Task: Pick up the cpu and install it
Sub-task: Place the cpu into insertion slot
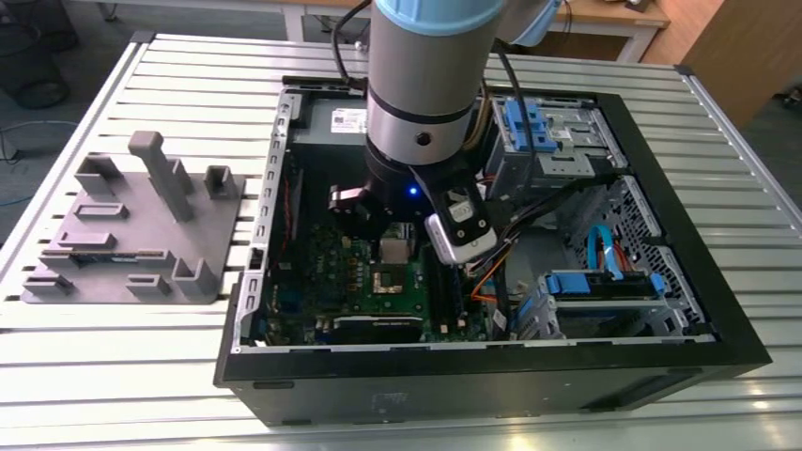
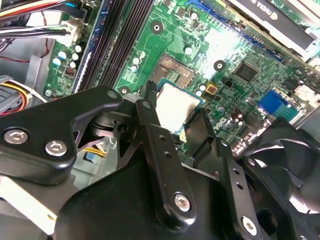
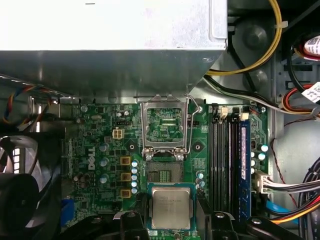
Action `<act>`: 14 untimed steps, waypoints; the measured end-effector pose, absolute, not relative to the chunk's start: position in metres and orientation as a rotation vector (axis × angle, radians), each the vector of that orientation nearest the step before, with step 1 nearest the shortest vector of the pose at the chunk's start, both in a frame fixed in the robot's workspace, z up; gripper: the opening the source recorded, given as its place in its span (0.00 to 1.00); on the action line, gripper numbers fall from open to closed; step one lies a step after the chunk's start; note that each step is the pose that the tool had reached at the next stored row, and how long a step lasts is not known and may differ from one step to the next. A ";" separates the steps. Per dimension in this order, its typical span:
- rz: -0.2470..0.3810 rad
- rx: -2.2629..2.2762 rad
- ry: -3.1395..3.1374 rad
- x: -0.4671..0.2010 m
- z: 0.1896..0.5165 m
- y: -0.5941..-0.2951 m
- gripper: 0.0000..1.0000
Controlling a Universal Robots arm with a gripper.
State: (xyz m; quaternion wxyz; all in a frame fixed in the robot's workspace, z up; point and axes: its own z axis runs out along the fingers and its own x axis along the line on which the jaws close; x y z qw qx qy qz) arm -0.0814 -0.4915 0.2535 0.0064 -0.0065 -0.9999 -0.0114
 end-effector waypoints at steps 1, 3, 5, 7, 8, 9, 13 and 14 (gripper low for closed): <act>-0.035 -0.020 -3.129 -0.081 0.253 -0.491 0.47; -0.033 -0.021 -3.129 -0.081 0.252 -0.492 0.47; -0.033 -0.020 -3.129 -0.081 0.252 -0.492 0.47; -0.033 -0.020 -3.129 -0.081 0.252 -0.491 0.47; -0.033 -0.021 -3.129 -0.081 0.252 -0.491 0.47; -0.033 -0.021 -3.129 -0.081 0.252 -0.491 0.47; -0.033 -0.020 -3.129 -0.081 0.249 -0.491 0.47; -0.033 -0.020 -3.129 -0.081 0.248 -0.491 0.47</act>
